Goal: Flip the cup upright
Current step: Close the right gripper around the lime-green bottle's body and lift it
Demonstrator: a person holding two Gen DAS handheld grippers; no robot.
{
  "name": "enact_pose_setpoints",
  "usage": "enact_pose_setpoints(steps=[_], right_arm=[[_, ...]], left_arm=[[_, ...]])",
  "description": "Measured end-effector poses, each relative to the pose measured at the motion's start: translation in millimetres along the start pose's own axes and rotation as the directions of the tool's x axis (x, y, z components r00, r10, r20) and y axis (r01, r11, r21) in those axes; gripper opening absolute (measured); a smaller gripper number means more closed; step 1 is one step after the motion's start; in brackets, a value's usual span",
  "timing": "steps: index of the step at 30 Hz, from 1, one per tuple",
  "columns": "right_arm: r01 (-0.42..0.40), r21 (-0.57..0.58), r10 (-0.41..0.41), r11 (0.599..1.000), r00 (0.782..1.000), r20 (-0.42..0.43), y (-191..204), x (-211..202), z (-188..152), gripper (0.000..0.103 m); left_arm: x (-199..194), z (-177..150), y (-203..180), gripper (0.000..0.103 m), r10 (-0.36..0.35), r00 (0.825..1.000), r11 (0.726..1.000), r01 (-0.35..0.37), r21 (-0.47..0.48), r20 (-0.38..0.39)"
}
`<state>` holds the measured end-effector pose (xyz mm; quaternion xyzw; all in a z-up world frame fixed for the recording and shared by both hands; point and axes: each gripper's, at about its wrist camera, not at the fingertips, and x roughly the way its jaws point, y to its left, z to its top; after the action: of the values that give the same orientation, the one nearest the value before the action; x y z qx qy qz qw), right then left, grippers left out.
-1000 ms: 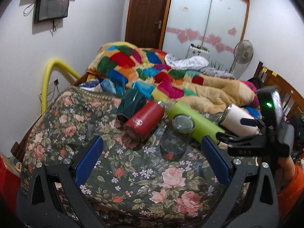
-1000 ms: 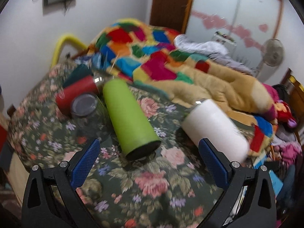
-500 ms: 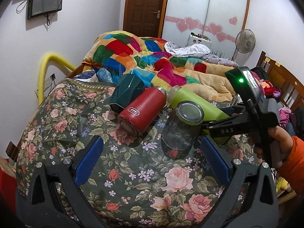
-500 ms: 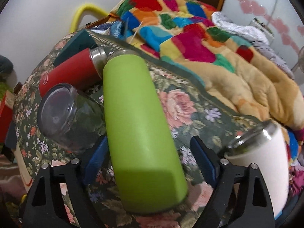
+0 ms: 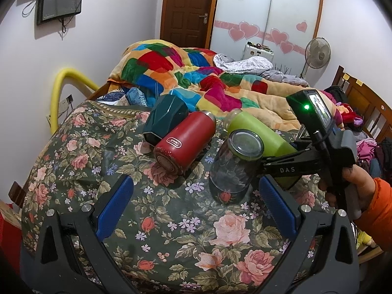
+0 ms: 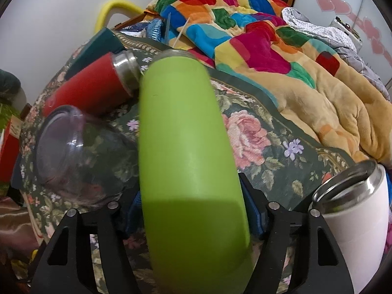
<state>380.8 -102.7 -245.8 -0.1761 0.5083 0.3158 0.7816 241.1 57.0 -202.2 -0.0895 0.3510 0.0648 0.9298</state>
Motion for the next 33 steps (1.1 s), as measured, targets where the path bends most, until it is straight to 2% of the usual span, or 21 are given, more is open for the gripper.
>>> enact_pose_setpoints(steps=[19,33], right_arm=[[0.003,0.061,-0.012,0.998,0.989,0.150,-1.1,-77.4,-26.7,0.062],[-0.011,0.011,0.006,1.000,0.947,0.322,23.9,-164.5,-54.4,0.062]], left_arm=[[-47.9,11.1,-15.4,0.103,0.003,0.996,1.000,-0.005,0.027,0.088],[-101.5,12.9,-18.7,0.103,0.009,0.987,1.000,-0.011,0.012,0.162]])
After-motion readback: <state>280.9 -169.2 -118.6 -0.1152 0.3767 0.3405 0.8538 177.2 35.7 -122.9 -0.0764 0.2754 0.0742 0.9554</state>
